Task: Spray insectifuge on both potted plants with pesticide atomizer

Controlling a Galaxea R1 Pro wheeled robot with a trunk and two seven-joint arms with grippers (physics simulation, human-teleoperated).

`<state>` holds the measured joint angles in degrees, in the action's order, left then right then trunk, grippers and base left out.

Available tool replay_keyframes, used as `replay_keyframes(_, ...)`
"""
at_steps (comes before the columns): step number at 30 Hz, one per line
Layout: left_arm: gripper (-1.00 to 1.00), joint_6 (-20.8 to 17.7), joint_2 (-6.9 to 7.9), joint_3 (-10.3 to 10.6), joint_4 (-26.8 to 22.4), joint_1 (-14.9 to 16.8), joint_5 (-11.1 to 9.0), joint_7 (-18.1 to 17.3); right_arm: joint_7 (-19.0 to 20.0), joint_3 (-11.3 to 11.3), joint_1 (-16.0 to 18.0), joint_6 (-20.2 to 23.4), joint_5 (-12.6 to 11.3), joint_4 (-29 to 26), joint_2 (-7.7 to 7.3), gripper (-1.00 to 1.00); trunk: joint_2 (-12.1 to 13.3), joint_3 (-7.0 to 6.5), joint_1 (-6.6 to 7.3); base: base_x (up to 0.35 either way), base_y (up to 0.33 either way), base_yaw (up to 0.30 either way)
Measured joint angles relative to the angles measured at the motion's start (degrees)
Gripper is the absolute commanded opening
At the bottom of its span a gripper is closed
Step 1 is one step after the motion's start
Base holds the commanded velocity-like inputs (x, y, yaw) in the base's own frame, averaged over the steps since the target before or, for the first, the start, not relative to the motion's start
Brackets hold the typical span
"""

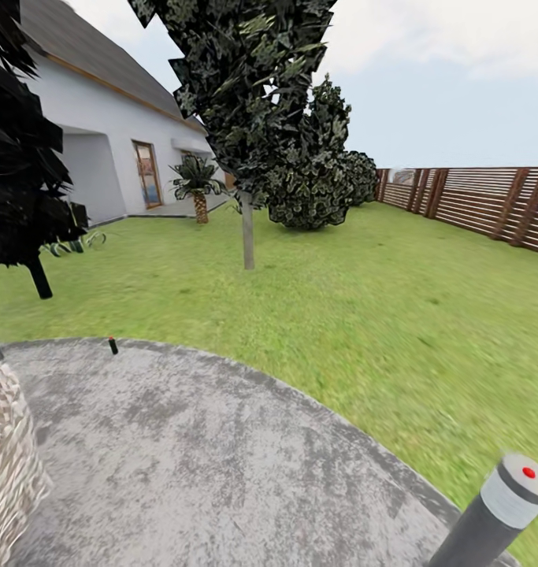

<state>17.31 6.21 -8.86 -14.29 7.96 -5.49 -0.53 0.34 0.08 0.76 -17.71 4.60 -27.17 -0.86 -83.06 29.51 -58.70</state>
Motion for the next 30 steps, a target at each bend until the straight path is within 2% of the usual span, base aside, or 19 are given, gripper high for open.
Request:
replay_keyframes(11,1.00,0.0,0.02,0.0,0.0,0.0,0.0,0.0,-0.2,-0.3,0.0,-0.1,-0.1,0.1,0.08,1.00,0.0,0.68,0.00,0.339,0.000,0.149)
replay_keyframes(30,1.00,0.0,0.10,0.0,0.0,-0.1,0.0,0.0,-0.2,-0.4,0.0,-0.1,-0.1,0.2,0.08,1.00,0.0,1.99,0.00,0.339,0.000,0.208)
